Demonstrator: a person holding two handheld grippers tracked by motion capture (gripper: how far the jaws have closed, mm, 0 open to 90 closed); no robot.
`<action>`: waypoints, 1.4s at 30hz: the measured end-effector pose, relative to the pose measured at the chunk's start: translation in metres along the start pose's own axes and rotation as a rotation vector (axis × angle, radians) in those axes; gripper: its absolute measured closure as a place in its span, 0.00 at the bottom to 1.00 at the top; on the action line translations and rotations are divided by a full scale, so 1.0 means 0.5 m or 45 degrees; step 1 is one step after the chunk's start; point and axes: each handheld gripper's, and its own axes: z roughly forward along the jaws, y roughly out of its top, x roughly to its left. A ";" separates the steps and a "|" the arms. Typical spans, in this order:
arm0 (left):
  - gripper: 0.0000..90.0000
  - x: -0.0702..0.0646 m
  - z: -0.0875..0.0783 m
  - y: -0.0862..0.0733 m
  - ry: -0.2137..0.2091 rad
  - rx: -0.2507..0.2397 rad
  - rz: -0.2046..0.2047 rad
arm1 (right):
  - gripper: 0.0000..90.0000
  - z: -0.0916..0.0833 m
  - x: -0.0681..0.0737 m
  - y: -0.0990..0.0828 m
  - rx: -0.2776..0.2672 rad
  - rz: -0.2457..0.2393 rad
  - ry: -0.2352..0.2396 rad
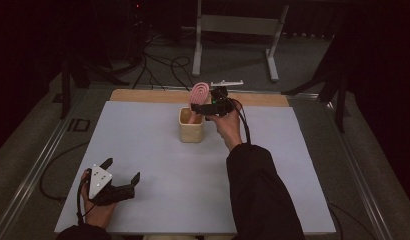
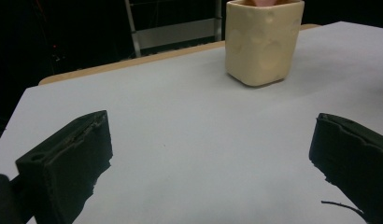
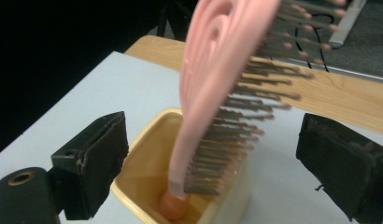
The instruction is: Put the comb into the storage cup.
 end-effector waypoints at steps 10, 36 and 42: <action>0.00 -0.001 0.001 0.000 0.006 0.003 0.001 | 0.10 -0.034 -0.008 -0.020 -0.019 -0.046 -0.032; 0.00 -0.001 0.002 0.000 0.010 0.014 -0.001 | 0.10 -0.155 -0.019 -0.132 -0.055 -0.200 0.018; 0.00 0.006 -0.001 0.001 0.016 0.004 -0.025 | 0.10 -0.191 -0.019 -0.171 -0.071 -0.245 0.005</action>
